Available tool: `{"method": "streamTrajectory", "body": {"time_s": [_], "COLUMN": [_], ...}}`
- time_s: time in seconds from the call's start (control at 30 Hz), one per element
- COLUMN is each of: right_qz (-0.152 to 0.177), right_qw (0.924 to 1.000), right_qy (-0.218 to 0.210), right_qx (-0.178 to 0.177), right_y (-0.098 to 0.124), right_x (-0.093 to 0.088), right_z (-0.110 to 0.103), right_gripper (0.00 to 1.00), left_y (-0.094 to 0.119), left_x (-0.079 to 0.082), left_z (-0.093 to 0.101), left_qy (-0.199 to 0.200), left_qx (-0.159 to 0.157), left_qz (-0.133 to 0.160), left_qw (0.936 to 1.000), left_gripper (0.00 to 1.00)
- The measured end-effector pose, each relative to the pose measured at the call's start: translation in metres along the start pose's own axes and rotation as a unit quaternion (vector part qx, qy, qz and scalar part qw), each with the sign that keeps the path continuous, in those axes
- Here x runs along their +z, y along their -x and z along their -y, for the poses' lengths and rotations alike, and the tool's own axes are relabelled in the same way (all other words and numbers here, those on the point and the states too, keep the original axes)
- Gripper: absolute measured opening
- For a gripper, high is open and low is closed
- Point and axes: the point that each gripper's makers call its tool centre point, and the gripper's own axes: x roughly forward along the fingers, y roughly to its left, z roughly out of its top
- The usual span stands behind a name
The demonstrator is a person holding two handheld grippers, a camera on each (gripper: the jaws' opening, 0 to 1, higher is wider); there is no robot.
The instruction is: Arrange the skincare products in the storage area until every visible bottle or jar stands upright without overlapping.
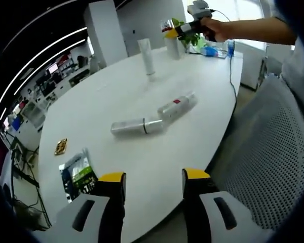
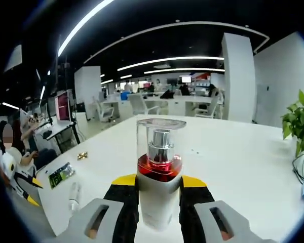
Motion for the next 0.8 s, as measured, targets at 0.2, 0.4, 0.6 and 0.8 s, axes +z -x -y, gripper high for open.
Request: {"method": "streamTrajectory", "body": {"time_s": [0.2,0.4,0.6,0.8], "right_qz": [0.0,0.007,0.009,0.016], "right_qw": [1.0,1.0,0.9997,0.9989], "right_qy": [0.009,-0.004,0.016,0.032], "right_qx": [0.002,0.005,0.014,0.031], "right_y": [-0.011,-0.022,-0.032,-0.048], "right_x": [-0.009,-0.02,-0.025,-0.026], "right_z": [0.012,0.026,0.031,0.034], "right_gripper": [0.22,0.22,0.22,0.22], "left_y": [-0.001,-0.002,-0.003,-0.003], "left_x": [0.0,-0.003,-0.003,-0.005], "left_z": [0.003,0.005,0.008,0.008], "left_qy": [-0.004,-0.007,0.011,0.015], "left_qx": [-0.006,-0.011,-0.025,-0.027], "left_qz": [-0.002,-0.008,-0.009,-0.013], "left_qw": [1.0,0.9999,0.9996,0.9994], "left_gripper": [0.4,0.39,0.41,0.4]}}
